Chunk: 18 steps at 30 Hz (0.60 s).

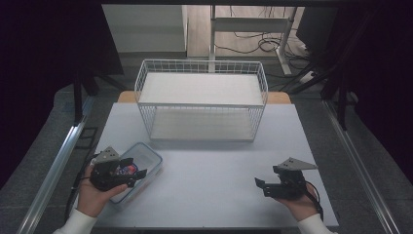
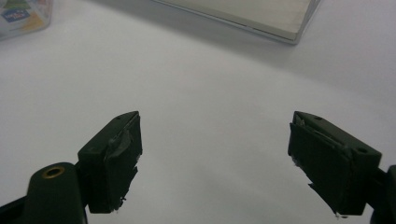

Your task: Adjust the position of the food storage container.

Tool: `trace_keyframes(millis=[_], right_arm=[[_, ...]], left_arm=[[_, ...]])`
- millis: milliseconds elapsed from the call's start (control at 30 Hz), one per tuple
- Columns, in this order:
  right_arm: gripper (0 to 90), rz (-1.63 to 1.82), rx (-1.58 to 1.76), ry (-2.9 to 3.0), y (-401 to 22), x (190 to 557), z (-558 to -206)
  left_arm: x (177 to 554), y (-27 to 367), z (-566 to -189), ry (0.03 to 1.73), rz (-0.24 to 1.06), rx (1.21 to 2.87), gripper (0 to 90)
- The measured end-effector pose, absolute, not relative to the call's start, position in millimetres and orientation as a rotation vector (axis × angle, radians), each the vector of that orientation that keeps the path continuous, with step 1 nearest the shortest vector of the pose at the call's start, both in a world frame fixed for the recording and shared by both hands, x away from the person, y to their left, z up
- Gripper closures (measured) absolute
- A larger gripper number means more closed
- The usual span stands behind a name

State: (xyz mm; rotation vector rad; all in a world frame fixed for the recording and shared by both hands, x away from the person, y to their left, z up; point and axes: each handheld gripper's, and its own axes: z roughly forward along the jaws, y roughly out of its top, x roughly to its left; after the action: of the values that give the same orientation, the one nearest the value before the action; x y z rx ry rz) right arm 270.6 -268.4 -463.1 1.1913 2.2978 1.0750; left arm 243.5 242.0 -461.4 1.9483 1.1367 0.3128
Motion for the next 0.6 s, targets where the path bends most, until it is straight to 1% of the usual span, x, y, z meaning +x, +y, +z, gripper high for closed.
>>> trace_keyframes(millis=[400,600], right_arm=[[19.3,1.048,1.171,2.320,-264,269,-466],[20.1,1.045,1.157,2.327,-261,268,-466]], left_arm=[[243,246,-458,1.140,0.314,1.932,28.5],[248,264,-441,1.149,0.334,1.902,28.7]])
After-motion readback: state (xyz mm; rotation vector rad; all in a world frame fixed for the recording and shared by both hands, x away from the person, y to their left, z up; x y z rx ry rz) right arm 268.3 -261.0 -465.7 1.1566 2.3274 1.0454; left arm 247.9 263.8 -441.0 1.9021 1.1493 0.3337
